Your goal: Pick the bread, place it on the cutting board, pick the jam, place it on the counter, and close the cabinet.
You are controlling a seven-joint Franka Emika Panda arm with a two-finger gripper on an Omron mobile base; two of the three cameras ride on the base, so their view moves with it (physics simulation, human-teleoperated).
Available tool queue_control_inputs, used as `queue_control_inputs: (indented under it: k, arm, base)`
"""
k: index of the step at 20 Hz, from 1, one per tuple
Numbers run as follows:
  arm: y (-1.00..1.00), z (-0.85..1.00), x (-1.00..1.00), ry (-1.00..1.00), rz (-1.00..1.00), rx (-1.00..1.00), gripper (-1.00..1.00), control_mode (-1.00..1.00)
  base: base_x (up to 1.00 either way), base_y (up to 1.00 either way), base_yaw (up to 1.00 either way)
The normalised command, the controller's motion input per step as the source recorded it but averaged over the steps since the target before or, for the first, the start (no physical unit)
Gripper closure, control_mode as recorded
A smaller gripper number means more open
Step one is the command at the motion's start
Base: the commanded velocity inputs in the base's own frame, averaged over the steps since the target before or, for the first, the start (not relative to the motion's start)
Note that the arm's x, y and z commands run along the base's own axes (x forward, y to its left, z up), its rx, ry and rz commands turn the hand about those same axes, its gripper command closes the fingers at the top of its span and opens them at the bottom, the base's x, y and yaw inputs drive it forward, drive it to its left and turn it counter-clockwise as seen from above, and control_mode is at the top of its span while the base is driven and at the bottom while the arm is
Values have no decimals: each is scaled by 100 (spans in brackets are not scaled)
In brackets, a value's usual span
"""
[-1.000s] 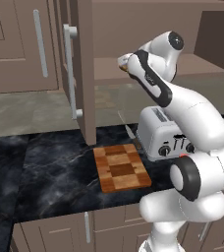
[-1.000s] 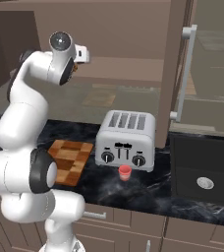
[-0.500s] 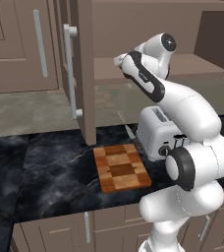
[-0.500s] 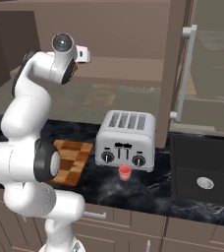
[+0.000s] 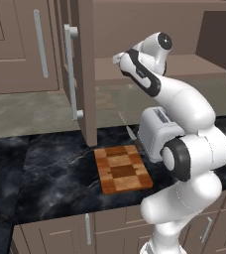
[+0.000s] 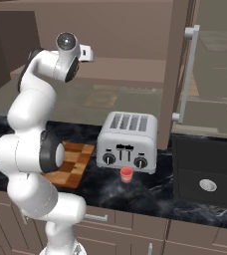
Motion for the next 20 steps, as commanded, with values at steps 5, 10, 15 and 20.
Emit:
queue_control_inputs:
  k: [5,10,15,20]
  arm:
    - [0,-10,9,0,0,0,-100,-100]
    - [0,-7,0,1,0,0,-100,-100]
    - [0,-3,0,1,0,0,100,-100]
    - [0,-1,0,0,1,0,100,-100]
  base:
    - [0,0,0]
    - [0,0,0]
    - [0,0,0]
    - [0,0,0]
